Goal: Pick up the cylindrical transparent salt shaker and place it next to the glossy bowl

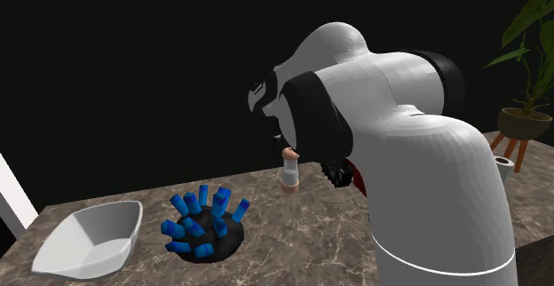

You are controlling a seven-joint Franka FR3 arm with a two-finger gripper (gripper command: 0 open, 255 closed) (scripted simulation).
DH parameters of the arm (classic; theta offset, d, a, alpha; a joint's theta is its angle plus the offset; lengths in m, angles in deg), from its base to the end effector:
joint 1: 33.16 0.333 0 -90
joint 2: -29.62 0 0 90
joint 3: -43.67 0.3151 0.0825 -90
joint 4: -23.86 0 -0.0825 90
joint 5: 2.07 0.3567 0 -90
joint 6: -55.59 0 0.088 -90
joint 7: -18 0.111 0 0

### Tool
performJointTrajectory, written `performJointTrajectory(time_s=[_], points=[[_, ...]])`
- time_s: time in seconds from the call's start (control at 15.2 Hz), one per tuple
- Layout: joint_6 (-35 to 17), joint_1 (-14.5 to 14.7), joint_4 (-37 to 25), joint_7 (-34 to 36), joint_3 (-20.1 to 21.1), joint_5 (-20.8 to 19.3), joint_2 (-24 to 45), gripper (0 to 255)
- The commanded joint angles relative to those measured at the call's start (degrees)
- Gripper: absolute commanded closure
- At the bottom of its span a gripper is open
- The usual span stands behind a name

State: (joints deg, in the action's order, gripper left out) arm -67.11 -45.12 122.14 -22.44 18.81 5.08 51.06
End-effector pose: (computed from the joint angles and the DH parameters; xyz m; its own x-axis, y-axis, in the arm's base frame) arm 0.5276 -0.3529 0.4035 0.9986 0.0353 0.0397 0.0316 -0.9953 0.0914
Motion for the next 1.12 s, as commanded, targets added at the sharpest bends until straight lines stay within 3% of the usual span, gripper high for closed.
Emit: performJointTrajectory(time_s=[0.0,0.07,0.13,0.73,1.06], points=[[-0.02,0.0,0.01,-0.01,0.0,0.01,0.01,0],[-0.01,0.0,0.0,0.0,0.0,0.0,0.0,0],[-0.01,0.0,0.0,0.0,0.0,0.0,0.0,255],[-0.02,0.0,0.01,-0.01,0.0,0.01,0.01,255],[3.32,0.15,-2.16,0.33,-0.32,-0.68,-1.28,255]])
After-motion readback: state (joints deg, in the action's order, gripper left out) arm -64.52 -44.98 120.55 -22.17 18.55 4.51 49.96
